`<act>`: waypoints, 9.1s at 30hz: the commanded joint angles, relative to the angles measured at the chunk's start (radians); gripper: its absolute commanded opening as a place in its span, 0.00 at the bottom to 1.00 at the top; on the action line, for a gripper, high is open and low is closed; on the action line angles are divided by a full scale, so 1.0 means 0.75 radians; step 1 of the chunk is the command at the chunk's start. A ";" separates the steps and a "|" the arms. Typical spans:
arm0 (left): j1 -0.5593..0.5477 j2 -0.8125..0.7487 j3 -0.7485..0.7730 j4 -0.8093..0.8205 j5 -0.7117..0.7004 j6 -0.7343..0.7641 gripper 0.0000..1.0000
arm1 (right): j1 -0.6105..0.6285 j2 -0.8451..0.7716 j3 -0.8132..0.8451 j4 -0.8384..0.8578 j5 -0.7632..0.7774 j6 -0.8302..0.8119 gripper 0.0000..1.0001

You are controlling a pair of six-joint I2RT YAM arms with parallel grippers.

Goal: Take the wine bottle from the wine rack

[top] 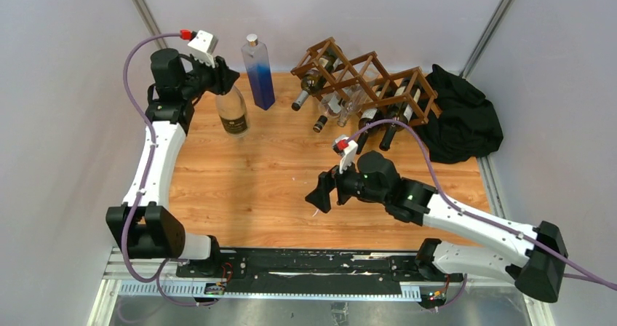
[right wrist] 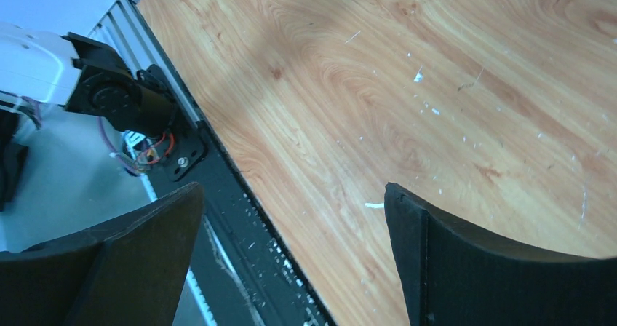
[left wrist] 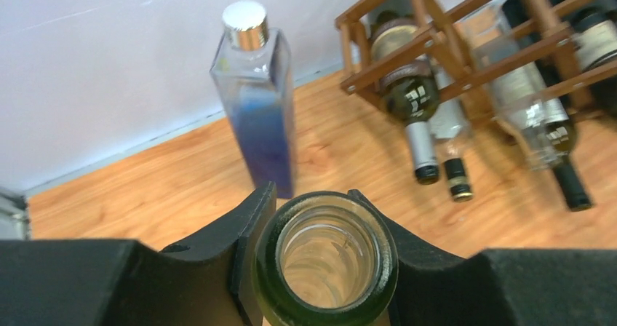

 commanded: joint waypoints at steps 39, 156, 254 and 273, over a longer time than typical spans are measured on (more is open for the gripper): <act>0.098 0.604 0.134 0.850 -0.134 -0.032 0.43 | -0.493 0.709 1.009 -0.546 0.184 0.223 1.00; -0.421 -0.590 -0.468 -0.722 0.134 1.358 1.00 | -0.206 0.592 0.929 -0.577 -0.163 0.406 0.00; -0.292 -0.386 -0.257 0.173 0.205 -0.615 0.03 | 0.055 0.433 0.474 0.330 0.134 -0.298 0.01; -0.133 -0.042 -0.036 0.312 0.154 -0.246 0.00 | -0.168 0.279 0.357 0.014 0.152 -0.018 0.92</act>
